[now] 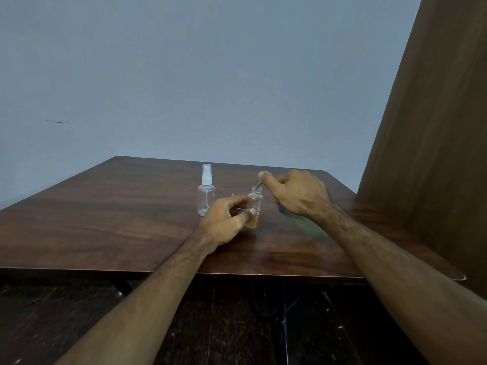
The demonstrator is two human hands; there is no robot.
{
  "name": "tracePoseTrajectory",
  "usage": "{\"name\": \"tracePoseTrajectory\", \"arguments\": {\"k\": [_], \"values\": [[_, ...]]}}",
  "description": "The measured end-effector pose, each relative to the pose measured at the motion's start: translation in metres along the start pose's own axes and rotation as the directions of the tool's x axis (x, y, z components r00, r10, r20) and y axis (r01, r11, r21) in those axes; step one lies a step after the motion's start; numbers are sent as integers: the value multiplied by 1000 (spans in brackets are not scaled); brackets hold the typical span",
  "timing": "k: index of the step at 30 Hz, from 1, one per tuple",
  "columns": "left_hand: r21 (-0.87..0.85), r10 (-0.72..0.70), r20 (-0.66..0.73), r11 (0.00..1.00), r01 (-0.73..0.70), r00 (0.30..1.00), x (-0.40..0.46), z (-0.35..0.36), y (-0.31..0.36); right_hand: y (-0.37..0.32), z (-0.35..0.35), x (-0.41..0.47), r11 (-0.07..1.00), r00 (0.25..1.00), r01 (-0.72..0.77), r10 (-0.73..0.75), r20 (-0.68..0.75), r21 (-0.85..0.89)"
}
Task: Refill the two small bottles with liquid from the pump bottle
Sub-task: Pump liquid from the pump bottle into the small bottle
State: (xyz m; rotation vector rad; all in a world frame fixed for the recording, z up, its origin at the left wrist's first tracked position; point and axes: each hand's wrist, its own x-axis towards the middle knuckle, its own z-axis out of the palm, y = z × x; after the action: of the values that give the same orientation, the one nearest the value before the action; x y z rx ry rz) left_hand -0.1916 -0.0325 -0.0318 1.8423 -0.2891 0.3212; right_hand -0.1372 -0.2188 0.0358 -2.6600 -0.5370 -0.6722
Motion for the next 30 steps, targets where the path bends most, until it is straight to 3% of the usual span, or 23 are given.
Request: {"name": "tracePoseTrajectory", "arguments": {"k": [30], "values": [[26,32,-1,999,-32,999,-1,0,3,0,3,-2,1000,1000,-26,26,-5,-3]]}}
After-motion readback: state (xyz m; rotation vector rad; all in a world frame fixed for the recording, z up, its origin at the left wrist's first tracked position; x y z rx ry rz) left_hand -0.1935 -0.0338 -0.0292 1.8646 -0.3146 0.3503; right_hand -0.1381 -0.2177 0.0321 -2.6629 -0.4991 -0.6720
